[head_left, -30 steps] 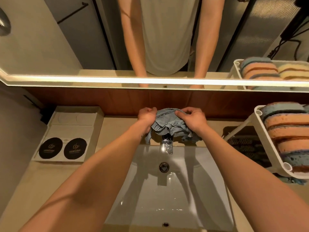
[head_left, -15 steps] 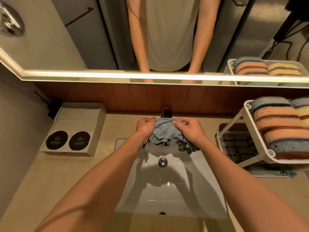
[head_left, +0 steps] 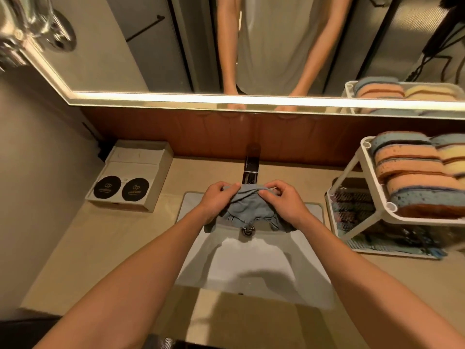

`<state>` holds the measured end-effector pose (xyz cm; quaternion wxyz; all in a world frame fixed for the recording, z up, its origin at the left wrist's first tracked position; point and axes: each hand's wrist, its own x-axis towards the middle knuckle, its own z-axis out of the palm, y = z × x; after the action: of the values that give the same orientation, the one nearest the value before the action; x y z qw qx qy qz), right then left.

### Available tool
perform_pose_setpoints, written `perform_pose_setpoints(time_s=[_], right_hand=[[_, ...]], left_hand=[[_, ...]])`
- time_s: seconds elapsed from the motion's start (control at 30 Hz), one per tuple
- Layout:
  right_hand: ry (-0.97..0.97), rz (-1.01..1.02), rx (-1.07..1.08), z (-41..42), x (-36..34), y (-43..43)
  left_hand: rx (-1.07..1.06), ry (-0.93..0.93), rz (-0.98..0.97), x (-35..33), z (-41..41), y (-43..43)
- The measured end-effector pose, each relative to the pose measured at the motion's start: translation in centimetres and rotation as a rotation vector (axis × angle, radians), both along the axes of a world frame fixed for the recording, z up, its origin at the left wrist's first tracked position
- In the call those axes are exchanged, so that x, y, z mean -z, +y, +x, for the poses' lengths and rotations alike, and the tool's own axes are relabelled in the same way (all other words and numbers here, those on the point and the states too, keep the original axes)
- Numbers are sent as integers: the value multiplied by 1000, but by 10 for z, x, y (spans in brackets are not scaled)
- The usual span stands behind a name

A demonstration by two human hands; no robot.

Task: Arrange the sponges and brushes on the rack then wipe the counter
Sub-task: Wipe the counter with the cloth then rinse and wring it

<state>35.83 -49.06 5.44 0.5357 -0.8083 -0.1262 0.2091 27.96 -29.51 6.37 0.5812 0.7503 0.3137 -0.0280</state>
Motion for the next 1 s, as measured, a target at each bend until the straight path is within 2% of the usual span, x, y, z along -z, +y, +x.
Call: perform_pose_setpoints(time_s=[0.2, 0.3, 0.53, 0.77, 1.0], right_hand=[[308, 60, -59, -21, -28, -6], [348, 48, -52, -36, -36, -6], [170, 38, 68, -65, -42, 2], [58, 105, 143, -82, -64, 20], [67, 208, 131, -93, -90, 43]], left_hand=[[-74, -126, -100, -18, -9, -14], [-86, -155, -193, -22, -12, -17], [-40, -215, -237, -29, -29, -6], [25, -245, -199, -34, -53, 12], [18, -252, -150, -51, -63, 29]])
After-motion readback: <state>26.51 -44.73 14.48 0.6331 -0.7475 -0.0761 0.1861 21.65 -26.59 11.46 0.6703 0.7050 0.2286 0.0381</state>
